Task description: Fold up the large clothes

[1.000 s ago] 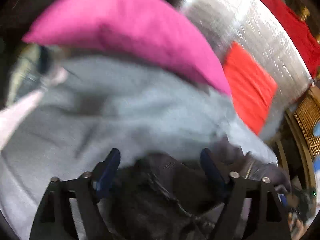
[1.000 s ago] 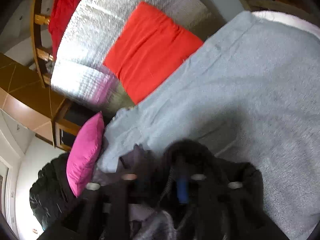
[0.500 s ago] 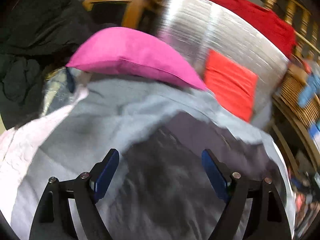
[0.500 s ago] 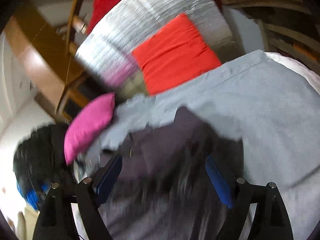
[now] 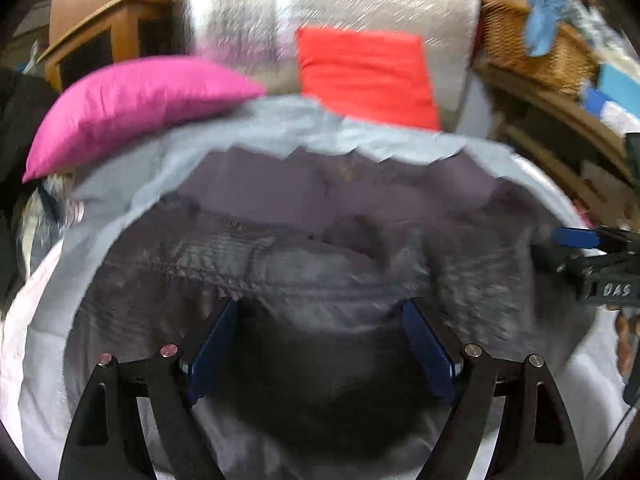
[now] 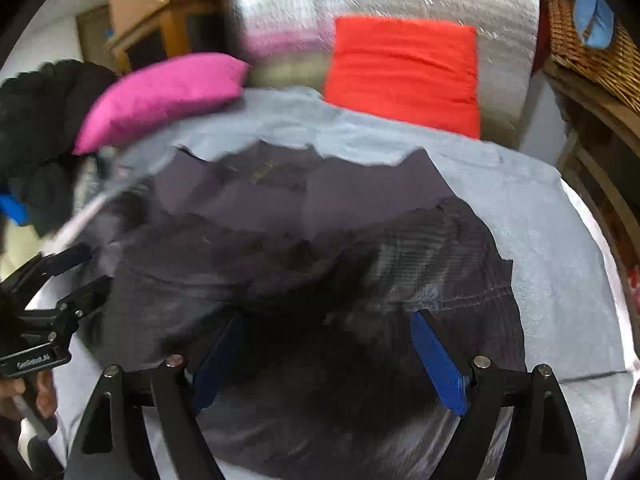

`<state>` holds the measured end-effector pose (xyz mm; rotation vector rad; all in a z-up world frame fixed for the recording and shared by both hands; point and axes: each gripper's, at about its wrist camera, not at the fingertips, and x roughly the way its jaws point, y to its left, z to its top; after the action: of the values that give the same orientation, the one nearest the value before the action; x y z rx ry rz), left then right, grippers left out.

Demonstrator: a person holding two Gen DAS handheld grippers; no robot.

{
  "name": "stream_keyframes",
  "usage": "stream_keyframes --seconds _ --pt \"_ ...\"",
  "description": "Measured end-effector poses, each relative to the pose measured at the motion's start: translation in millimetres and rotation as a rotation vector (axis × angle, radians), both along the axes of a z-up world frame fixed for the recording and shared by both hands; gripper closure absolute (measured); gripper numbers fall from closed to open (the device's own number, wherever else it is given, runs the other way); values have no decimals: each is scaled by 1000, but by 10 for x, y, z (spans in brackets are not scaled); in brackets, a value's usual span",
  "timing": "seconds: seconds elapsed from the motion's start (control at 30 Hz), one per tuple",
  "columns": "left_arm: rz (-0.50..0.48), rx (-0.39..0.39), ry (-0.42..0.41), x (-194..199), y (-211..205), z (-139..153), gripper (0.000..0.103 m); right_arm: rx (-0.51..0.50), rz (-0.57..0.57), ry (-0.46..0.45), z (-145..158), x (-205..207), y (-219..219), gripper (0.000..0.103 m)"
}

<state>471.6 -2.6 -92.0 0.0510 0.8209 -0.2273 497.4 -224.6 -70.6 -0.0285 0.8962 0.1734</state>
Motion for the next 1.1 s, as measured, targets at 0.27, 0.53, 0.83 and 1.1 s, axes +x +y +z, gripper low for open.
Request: stream_keyframes --seconds 0.27,0.53,0.83,1.1 --pt "117 -88 111 289 371 -72 18 124 -169 95 -186 356 -459 15" --pt "158 -114 43 182 1025 103 18 184 -209 15 80 13 -1116 15" --pt "71 -141 81 1171 1331 176 18 152 -88 21 217 639 -1239 15" --pt "-39 -8 152 1877 1045 -31 18 146 14 113 -71 1326 -1146 15"
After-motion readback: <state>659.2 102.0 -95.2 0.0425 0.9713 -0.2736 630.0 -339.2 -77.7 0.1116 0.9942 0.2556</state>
